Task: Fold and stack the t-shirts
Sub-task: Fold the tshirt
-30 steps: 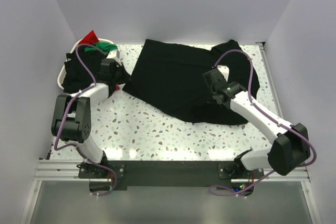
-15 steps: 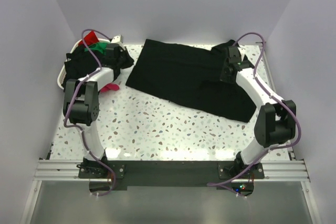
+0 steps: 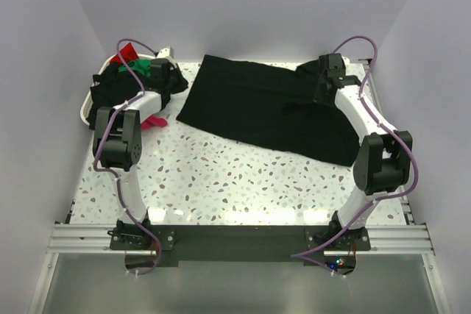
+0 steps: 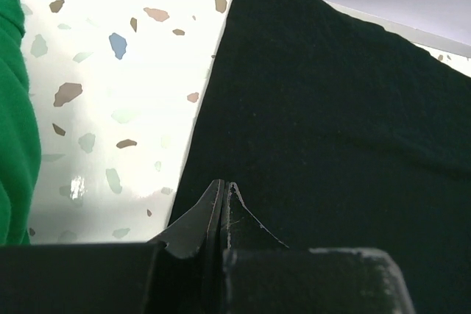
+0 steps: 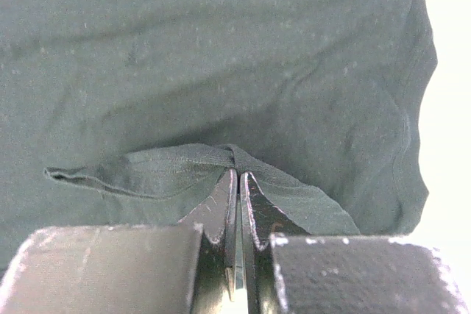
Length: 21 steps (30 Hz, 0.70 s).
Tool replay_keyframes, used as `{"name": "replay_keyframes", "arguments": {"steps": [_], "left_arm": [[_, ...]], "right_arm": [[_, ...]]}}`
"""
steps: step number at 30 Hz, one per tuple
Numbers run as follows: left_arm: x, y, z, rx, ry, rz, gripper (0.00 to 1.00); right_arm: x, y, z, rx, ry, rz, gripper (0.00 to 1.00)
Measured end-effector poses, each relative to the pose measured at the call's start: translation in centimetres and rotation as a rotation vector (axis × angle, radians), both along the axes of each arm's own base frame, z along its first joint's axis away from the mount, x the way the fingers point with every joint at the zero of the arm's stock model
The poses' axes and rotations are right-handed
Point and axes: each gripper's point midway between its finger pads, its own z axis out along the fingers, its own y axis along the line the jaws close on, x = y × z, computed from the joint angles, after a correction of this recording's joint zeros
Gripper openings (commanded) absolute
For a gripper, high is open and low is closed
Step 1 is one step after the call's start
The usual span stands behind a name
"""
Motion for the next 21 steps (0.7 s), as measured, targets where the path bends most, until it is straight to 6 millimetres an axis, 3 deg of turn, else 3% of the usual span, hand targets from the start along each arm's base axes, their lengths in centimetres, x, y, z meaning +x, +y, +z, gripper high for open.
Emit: {"name": "replay_keyframes", "arguments": {"steps": [7, 17, 21], "left_arm": [[0.9, -0.1, -1.6, 0.017, 0.023, -0.012, 0.03], [1.7, -0.1, -4.6, 0.052, 0.086, -0.03, 0.39], [1.2, -0.1, -5.9, 0.06, 0.131, -0.029, 0.45]], "right_arm": [[1.4, -0.3, 0.2, 0.013, -0.009, 0.003, 0.0], [1.7, 0.1, -1.0, 0.027, 0.018, 0.022, 0.0], [1.7, 0.3, -1.6, 0.032, 0.032, 0.027, 0.0]]}}
